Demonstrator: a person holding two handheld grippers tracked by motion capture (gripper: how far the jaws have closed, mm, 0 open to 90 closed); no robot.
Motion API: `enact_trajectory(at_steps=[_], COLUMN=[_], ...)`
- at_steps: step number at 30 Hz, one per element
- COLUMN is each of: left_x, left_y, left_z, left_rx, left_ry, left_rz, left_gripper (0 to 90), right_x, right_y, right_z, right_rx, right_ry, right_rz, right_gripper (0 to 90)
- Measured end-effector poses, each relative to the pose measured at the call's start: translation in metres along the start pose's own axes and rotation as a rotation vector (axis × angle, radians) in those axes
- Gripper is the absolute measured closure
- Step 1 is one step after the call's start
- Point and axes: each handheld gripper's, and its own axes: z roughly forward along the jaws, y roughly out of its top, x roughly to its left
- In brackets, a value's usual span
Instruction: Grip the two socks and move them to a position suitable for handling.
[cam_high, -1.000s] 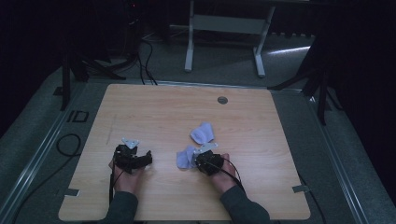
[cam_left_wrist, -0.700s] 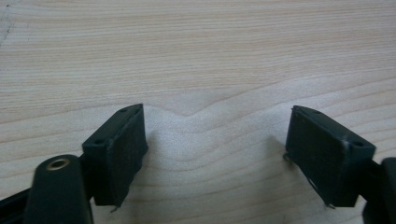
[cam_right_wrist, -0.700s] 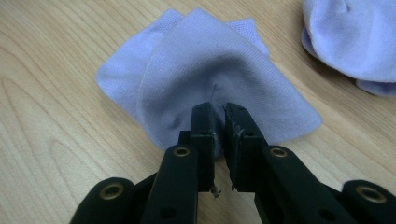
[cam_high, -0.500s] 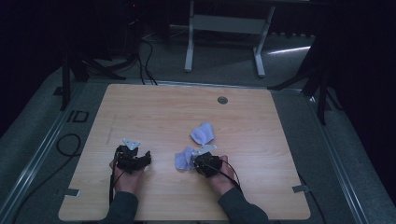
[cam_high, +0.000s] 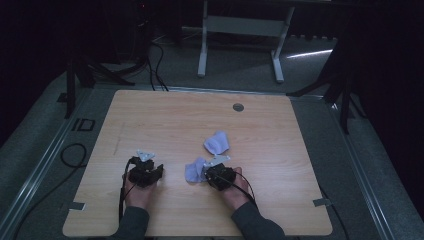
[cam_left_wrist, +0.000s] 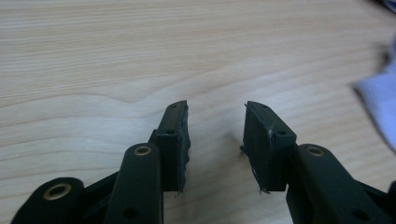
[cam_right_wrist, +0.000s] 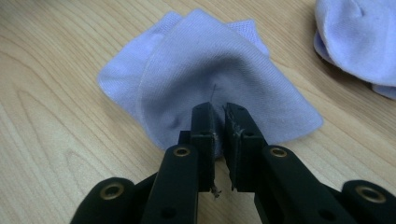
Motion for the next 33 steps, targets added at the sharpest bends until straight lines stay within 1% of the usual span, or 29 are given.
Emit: enact_trajectory(at_steps=[1, 5, 6, 8, 9, 11, 14, 16, 17, 18, 22, 25, 33], left_x=[-0.003, -0.011, -0.012, -0.016, -0.018, -0.023, -0.03, -0.034, -0.037, -0.039, -0.048, -0.054, -0.06], left_y=[0.001, 0.001, 0.001, 0.001, 0.001, 0.001, 0.0, 0.0, -0.001, -0.001, 0.0, -0.001, -0.003], left_z=[-0.001, -0.004, -0.004, -0.006, -0.006, -0.007, -0.008, -0.009, -0.009, -0.008, -0.006, -0.003, 0.002], left_rx=[0.001, -0.008, -0.012, -0.015, -0.02, -0.025, -0.031, -0.037, -0.038, -0.042, -0.054, -0.049, -0.039], left_ry=[-0.007, -0.051, -0.062, -0.098, -0.131, -0.156, -0.183, -0.199, -0.209, -0.219, -0.24, -0.251, -0.256], left_rz=[0.018, 0.052, 0.055, 0.073, 0.084, 0.111, 0.14, 0.152, 0.166, 0.169, 0.191, 0.21, 0.245], left_gripper=[61.7, 65.6, 67.3, 68.7, 70.0, 72.7, 76.8, 78.5, 78.9, 79.6, 81.6, 82.1, 85.0], right_x=[0.0, 0.001, 0.001, 0.002, 0.003, 0.004, 0.005, 0.005, 0.006, 0.006, 0.007, 0.009, 0.012], right_y=[0.0, 0.0, 0.001, 0.001, 0.001, 0.001, 0.001, 0.001, 0.001, 0.001, 0.002, 0.002, 0.002], right_z=[0.0, 0.001, 0.001, 0.001, 0.001, 0.002, 0.002, 0.002, 0.002, 0.002, 0.003, 0.003, 0.003], right_rx=[0.0, -0.004, -0.005, -0.007, -0.008, -0.011, -0.015, -0.016, -0.016, -0.017, -0.02, -0.02, -0.022], right_ry=[0.0, 0.001, 0.0, 0.001, 0.0, 0.001, 0.005, 0.005, 0.005, 0.006, 0.008, 0.011, 0.021], right_rz=[0.0, 0.004, 0.003, 0.001, 0.003, 0.008, 0.01, 0.009, 0.008, 0.007, 0.005, 0.005, -0.004], right_gripper=[81.9, 81.8, 81.8, 81.8, 81.8, 81.8, 81.7, 81.7, 81.7, 81.7, 81.7, 81.6, 81.2])
